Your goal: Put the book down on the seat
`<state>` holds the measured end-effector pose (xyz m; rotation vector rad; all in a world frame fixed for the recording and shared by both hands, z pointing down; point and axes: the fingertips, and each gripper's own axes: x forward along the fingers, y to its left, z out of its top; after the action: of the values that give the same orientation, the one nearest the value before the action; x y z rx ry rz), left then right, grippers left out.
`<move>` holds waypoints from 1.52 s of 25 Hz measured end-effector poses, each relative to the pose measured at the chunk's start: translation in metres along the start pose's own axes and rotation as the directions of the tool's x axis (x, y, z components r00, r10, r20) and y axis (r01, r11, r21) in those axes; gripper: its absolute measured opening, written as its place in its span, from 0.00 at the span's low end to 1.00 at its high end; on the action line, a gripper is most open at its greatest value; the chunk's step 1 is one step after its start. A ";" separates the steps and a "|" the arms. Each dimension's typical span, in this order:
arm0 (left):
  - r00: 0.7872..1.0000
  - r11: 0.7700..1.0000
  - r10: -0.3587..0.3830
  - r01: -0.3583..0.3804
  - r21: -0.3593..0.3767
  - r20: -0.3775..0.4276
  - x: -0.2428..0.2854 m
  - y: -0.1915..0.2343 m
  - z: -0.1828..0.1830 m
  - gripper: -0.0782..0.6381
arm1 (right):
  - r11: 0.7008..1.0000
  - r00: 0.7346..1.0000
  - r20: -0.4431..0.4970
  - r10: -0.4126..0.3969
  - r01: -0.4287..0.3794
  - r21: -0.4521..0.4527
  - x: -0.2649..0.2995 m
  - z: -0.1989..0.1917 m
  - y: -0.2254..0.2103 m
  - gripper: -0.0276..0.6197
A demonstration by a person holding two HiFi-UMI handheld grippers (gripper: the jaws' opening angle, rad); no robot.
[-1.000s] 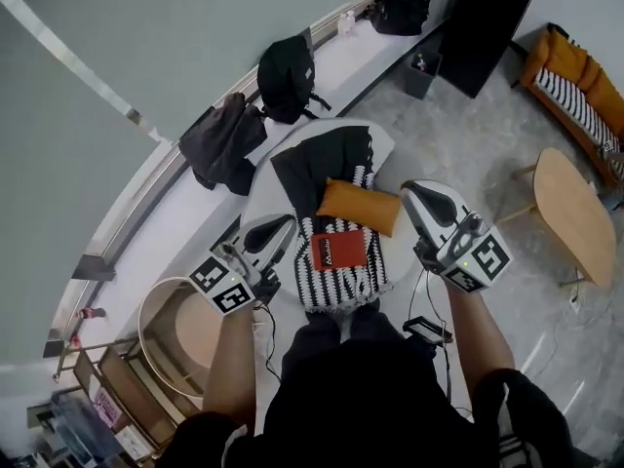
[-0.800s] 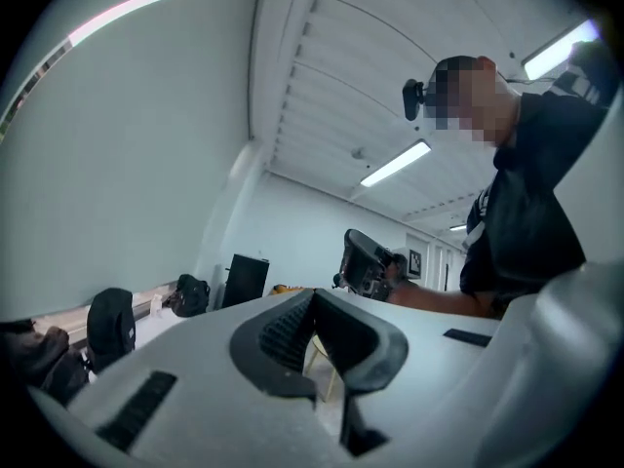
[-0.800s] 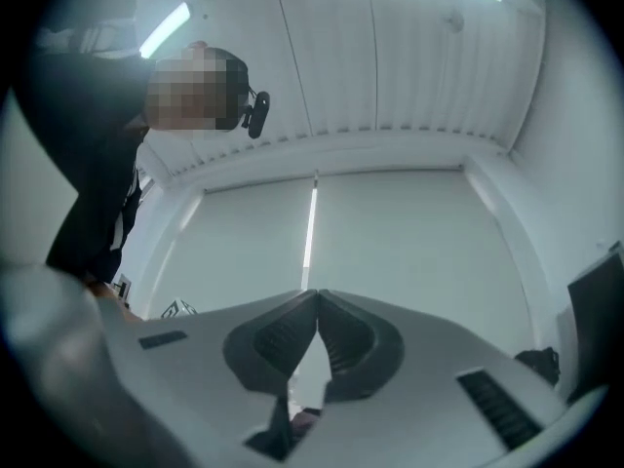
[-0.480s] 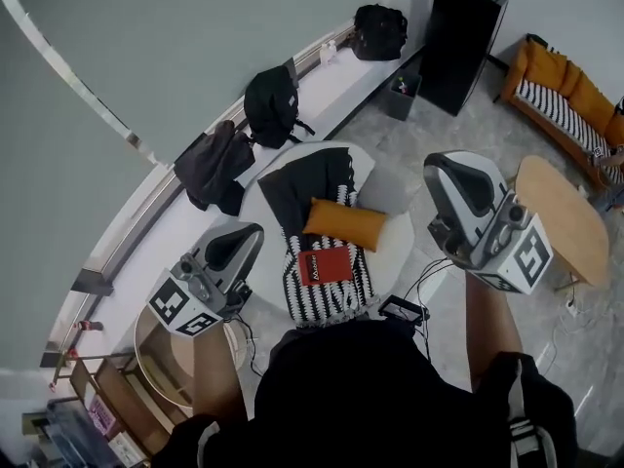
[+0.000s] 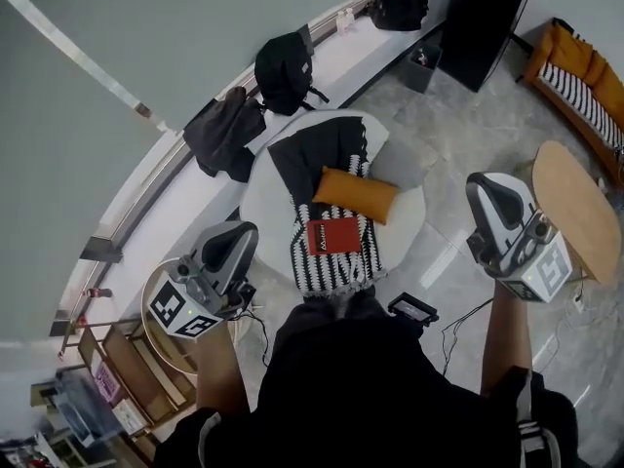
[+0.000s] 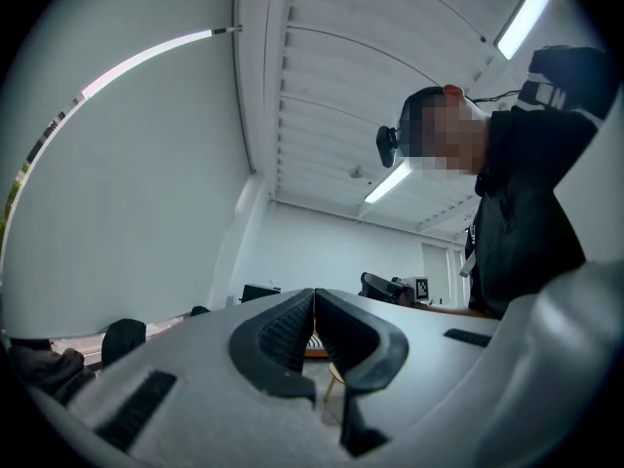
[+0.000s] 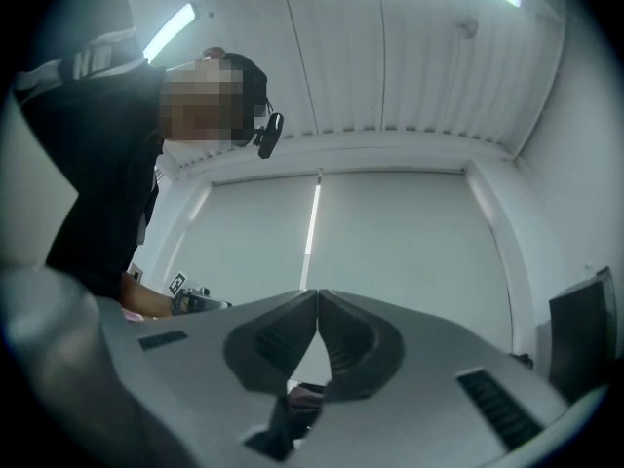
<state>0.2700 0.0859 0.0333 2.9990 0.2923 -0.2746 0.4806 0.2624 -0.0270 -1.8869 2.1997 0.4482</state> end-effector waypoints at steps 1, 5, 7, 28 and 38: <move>1.000 1.000 -0.006 0.006 -0.006 -0.015 0.000 -0.002 -0.003 0.14 | 1.000 1.000 -0.004 -0.010 0.010 0.014 -0.005 -0.005 -0.001 0.09; 0.998 0.999 -0.052 0.052 -0.016 -0.045 -0.005 -0.017 -0.006 0.14 | 0.997 0.999 -0.014 -0.033 0.033 0.068 -0.024 -0.018 0.008 0.09; 0.997 0.997 -0.070 0.070 -0.016 -0.035 -0.009 -0.023 -0.004 0.14 | 0.996 0.999 -0.041 -0.030 0.034 0.086 -0.033 -0.029 0.015 0.09; 0.991 0.995 -0.096 0.097 0.006 -0.088 -0.176 -0.205 -0.052 0.14 | 0.992 0.989 -0.143 0.033 -0.016 0.122 -0.101 -0.025 0.287 0.09; 0.992 0.999 -0.034 0.032 -0.020 -0.126 -0.177 -0.218 -0.092 0.14 | 0.977 0.972 -0.203 0.118 -0.077 0.199 -0.095 -0.070 0.336 0.09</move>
<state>0.0710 0.2791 0.1358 3.0013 0.3544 -0.0852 0.1673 0.3704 0.1034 -1.8042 2.3819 0.0468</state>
